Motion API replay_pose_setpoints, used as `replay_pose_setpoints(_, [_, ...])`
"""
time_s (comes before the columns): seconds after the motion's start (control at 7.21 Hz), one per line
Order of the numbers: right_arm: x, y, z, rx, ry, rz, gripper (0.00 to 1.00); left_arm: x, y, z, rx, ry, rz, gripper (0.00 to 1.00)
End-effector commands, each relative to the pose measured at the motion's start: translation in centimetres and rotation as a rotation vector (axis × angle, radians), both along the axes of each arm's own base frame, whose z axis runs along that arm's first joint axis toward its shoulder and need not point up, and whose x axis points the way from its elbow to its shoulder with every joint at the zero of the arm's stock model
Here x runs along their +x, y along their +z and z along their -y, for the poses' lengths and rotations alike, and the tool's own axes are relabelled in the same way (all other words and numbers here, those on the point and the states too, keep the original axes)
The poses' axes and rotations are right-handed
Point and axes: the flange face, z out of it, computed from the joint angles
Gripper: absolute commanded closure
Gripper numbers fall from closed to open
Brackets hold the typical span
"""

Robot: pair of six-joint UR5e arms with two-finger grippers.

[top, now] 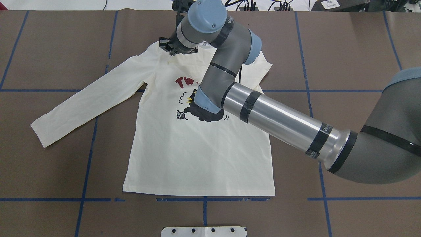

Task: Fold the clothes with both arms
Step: 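Lift the sleeve and fold it across the shirt body with the right gripper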

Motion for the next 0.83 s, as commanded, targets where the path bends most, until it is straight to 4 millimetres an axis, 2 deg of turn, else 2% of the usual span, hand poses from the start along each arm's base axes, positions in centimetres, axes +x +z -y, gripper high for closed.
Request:
replay_pose_setpoints(0.0, [-2.0,-1.4,-1.9,0.042,0.016,0.026,1.0,0.1,0.1,0.0,-0.002,0.001,0.0,0.0])
replay_pose_setpoints(0.28, [-5.3,-2.2,-4.6,0.09,0.043,0.053,1.0,0.1,0.9,0.1,0.001,0.003,0.001,0.0])
replay_pose_setpoints(0.42, [-6.3,-3.3,-5.8,0.101,0.043,0.062,0.39,0.1,2.3,0.4,0.007,0.001,0.0,0.0])
replay_pose_setpoints(0.55, [-8.5,-3.4,-8.2,0.121,0.091,0.049,0.0,0.1,3.5,0.7,0.014,-0.007,-0.004,0.0])
replay_pose_setpoints(0.69, [-8.6,-3.1,-8.1,0.116,0.094,0.045,0.0,0.2,3.8,0.8,0.004,-0.033,-0.015,0.0])
